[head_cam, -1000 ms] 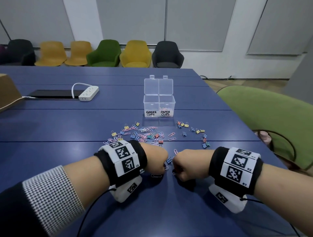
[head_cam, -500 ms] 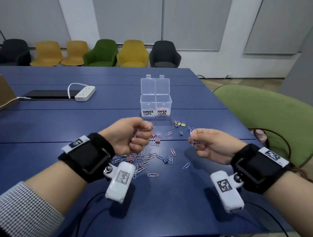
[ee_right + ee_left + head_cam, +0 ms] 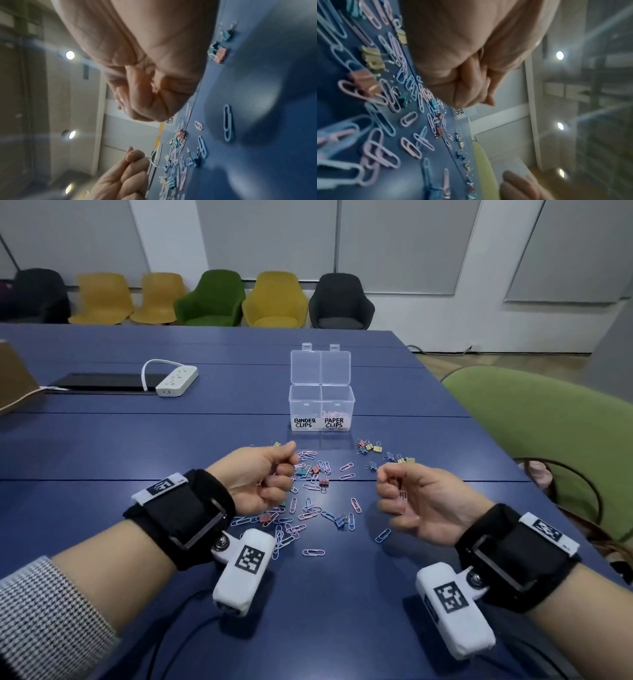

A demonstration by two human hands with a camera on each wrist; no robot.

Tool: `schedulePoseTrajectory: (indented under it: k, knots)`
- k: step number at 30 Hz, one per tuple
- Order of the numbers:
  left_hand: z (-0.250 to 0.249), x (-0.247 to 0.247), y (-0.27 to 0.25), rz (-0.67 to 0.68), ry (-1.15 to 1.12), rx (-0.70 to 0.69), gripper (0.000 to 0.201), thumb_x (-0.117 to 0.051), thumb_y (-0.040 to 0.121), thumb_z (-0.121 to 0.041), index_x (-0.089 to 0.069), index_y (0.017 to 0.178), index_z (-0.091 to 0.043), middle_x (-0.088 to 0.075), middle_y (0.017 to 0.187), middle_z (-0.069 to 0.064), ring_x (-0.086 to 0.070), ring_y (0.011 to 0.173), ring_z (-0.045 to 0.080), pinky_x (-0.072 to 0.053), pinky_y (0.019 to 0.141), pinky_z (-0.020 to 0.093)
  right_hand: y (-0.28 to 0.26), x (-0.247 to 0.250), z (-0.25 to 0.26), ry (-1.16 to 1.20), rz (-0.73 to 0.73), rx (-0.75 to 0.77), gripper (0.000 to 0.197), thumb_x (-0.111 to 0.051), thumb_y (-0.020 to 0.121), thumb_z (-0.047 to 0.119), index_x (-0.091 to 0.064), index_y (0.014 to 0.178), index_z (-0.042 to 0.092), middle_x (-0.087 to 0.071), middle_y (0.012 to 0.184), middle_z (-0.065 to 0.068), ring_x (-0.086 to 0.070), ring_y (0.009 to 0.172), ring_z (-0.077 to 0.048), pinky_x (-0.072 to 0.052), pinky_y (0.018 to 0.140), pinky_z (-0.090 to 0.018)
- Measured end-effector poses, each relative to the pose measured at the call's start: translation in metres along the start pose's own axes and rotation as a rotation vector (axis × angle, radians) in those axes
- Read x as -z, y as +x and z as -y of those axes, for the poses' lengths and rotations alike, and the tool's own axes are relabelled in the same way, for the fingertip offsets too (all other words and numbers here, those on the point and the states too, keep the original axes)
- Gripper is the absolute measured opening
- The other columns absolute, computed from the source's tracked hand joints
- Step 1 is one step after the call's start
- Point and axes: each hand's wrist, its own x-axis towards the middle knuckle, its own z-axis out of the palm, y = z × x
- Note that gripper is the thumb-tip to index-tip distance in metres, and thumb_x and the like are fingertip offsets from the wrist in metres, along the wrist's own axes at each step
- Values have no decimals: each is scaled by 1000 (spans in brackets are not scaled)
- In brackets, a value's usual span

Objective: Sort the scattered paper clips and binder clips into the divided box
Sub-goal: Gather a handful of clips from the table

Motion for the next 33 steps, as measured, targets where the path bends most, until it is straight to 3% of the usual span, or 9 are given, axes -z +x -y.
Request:
schedulePoseTrajectory:
  k: [3, 7, 10, 15, 21, 25, 28, 30, 33]
  knots:
    - [6, -9, -7, 14, 497, -44, 30, -41, 100, -27, -54, 76, -14, -27, 54, -5, -19, 39, 7, -12, 36, 14, -2, -3, 8, -474, 10, 2, 29, -46, 94, 19, -52, 67, 15, -30, 52, 6, -20, 41, -7, -13, 39, -16]
    - [12, -18, -19, 60, 1288, -156, 28, -58, 89, -42, -63, 74, -19, -41, 55, -6, -34, 46, 12, -29, 44, 20, -6, -8, 22, -1554, 53, 122, 13, -62, 85, 24, -60, 74, 17, -45, 47, 12, -39, 45, -5, -32, 47, -15]
    - [14, -23, -25, 56, 1614, -220, 38, -75, 70, -52, -63, 80, -17, -57, 66, -6, -50, 59, 12, -39, 56, 24, -1, -10, 22, -1920, 43, 121, 5, -63, 80, 27, -62, 85, 27, -49, 63, 9, -50, 65, -10, -44, 63, -26]
    - [14, -23, -22, -30, 1871, -241, 56, -81, 60, -54, -64, 97, -17, -66, 101, 0, -62, 92, 19, -46, 66, 26, 14, -13, 5, -2080, 39, 108, 15, -66, 79, 33, -59, 91, 26, -60, 82, 3, -57, 81, -25, -42, 65, -29]
    - [14, -26, -14, -24, 1863, -262, 38, -81, 67, -42, -68, 94, -18, -66, 89, -2, -56, 77, 15, -33, 48, 20, 27, -32, 3, -2076, 34, 172, 31, -64, 84, 27, -54, 113, 27, -49, 85, 2, -45, 79, -24, -36, 65, -29]
    - [14, -29, -9, 69, 1824, -239, 16, -78, 74, -28, -69, 83, -18, -57, 65, -8, -51, 57, 6, -34, 42, 12, 33, -38, 3, -2115, 67, 168, 18, -63, 83, 22, -64, 100, 22, -66, 95, -3, -53, 81, -24, -31, 52, -25]
    - [14, -29, -6, 118, 1794, -217, 8, -76, 76, -21, -68, 77, -19, -52, 55, -11, -47, 41, -4, -30, 35, 3, 31, -37, 2, -2102, 64, 117, 15, -61, 85, 22, -66, 98, 16, -68, 100, -6, -61, 91, -26, -35, 59, -24]
    - [15, -28, -5, 129, 1791, -212, 7, -74, 78, -21, -70, 79, -15, -54, 57, -10, -48, 41, -4, -32, 38, 3, 28, -34, 0, -2076, 55, 91, 11, -59, 86, 23, -64, 93, 16, -68, 101, -7, -61, 92, -26, -37, 65, -25]
    - [17, -26, -5, 134, 1811, -210, 13, -70, 82, -22, -72, 83, -9, -60, 68, -3, -50, 55, 5, -39, 49, 14, 22, -31, -3, -2096, 45, 72, 5, -54, 86, 20, -56, 82, 18, -68, 99, -11, -55, 79, -28, -37, 57, -26]
